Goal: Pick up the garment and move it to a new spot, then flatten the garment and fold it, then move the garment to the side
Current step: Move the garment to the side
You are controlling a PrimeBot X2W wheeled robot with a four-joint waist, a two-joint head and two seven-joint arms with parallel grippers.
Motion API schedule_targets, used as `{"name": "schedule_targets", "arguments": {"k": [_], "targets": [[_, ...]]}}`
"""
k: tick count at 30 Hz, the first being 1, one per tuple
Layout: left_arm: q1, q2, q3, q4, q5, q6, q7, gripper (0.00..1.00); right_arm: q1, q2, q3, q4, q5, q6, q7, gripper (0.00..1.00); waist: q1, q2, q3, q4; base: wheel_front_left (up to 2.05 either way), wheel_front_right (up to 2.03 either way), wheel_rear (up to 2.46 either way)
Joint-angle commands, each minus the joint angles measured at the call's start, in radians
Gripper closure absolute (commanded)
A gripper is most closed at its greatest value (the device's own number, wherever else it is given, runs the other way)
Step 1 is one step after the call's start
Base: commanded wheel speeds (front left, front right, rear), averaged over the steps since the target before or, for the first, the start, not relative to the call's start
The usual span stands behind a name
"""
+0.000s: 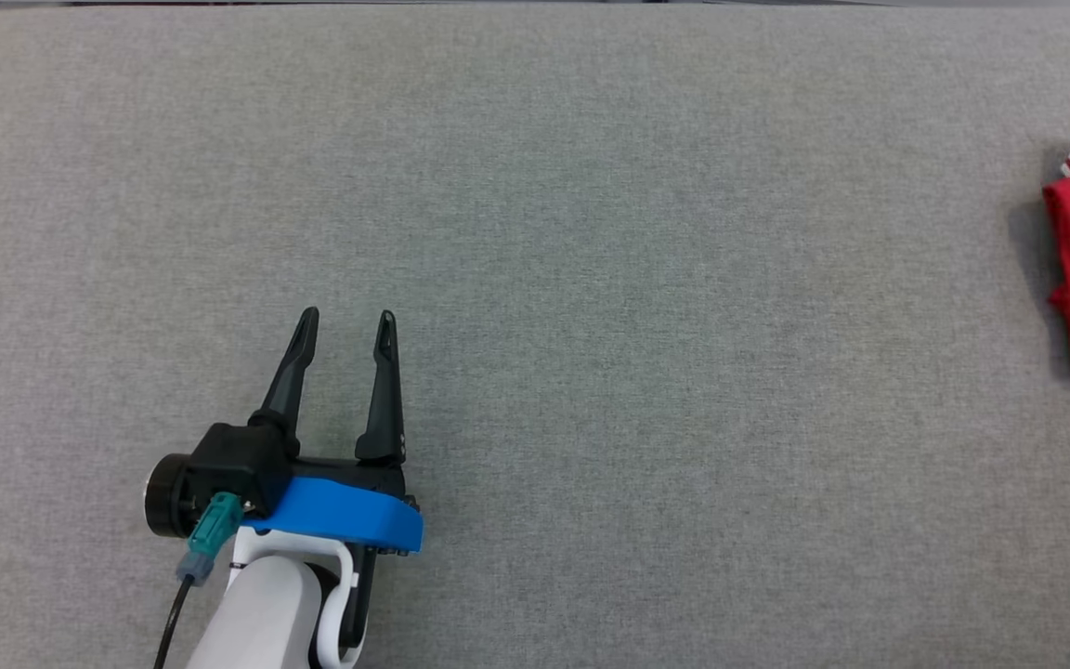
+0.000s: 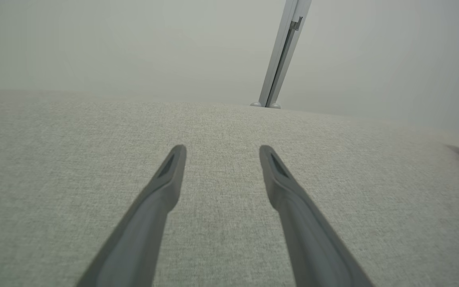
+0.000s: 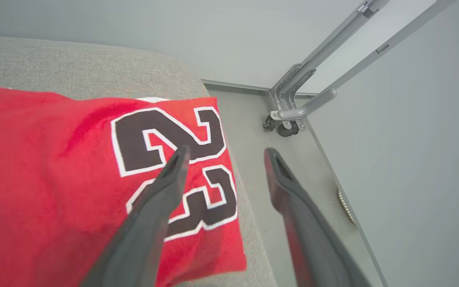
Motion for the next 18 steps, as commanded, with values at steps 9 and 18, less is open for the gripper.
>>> {"name": "schedule_targets", "arguments": {"k": [9, 18], "targets": [[-0.025, 0.022, 0.003, -0.013, -0.001, 0.012, 0.010, 0.00, -0.025, 0.065, 0.030, 0.011, -0.010, 0.000, -0.098, 0.00, -0.0001, -0.0002, -0.013, -0.044, 0.00, 0.00, 0.00], [-0.033, 0.038, 0.018, 0.000, -0.014, 0.025, 0.016, 0.00, -0.089, 0.110, 0.193, 0.036, 0.140, 0.000, -0.197, 0.00, -0.0001, -0.0002, -0.095, -0.078, 0.00, 0.00, 0.00]]}}
